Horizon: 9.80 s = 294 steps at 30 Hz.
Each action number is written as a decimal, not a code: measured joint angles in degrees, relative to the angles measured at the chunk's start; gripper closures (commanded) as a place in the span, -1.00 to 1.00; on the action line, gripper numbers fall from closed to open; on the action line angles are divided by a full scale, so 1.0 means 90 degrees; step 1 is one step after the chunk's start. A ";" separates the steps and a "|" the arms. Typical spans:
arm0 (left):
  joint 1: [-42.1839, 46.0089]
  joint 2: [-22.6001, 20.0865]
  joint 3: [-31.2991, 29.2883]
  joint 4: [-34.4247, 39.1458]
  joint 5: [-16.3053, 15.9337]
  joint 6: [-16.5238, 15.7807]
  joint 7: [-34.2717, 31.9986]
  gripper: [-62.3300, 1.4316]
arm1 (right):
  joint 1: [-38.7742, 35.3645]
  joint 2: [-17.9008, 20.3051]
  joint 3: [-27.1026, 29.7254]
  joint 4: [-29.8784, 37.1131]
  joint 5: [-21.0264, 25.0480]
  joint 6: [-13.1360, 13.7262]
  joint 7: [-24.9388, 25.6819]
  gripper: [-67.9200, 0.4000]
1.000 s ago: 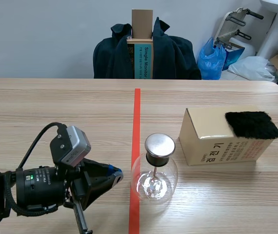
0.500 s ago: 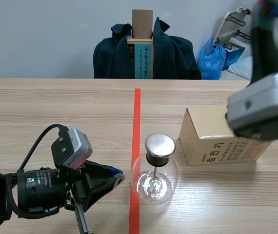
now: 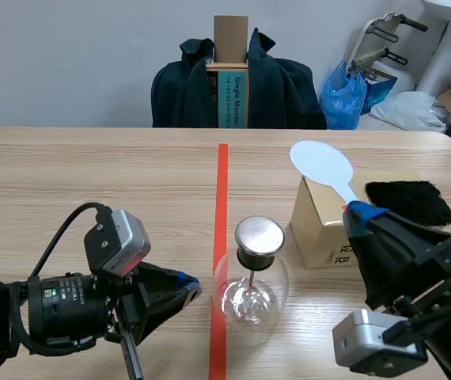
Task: Do the electroscope experiment.
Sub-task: 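Bring the plate to the electroscope and point at the metal foil, then move the plate toward and away from the electroscope, then rub the plate on the fur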
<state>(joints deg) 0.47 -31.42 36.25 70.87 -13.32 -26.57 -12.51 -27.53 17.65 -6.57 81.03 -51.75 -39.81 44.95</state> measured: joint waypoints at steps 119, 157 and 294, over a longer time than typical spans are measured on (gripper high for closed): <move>0.0000 0.0070 0.0000 0.0000 0.0000 0.0046 0.0000 0.89 | -0.0138 0.0034 0.0389 0.0109 -0.0996 0.0238 0.2144 0.96; 0.0000 0.0070 0.0000 0.0000 0.0000 0.0046 0.0000 0.89 | -0.0138 0.0034 0.0962 0.0129 -0.0206 0.0279 -0.0248 0.96; 0.3946 -0.1790 -0.3657 0.3291 -0.0352 -0.0005 -0.0316 -1.00 | 0.1061 -0.0865 0.2285 -0.1868 -0.1304 0.1183 -0.0287 0.96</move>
<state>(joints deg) 35.99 -47.53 3.33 100.49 -16.49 -26.61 -15.35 -17.98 9.87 14.00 64.23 -63.48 -29.17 42.37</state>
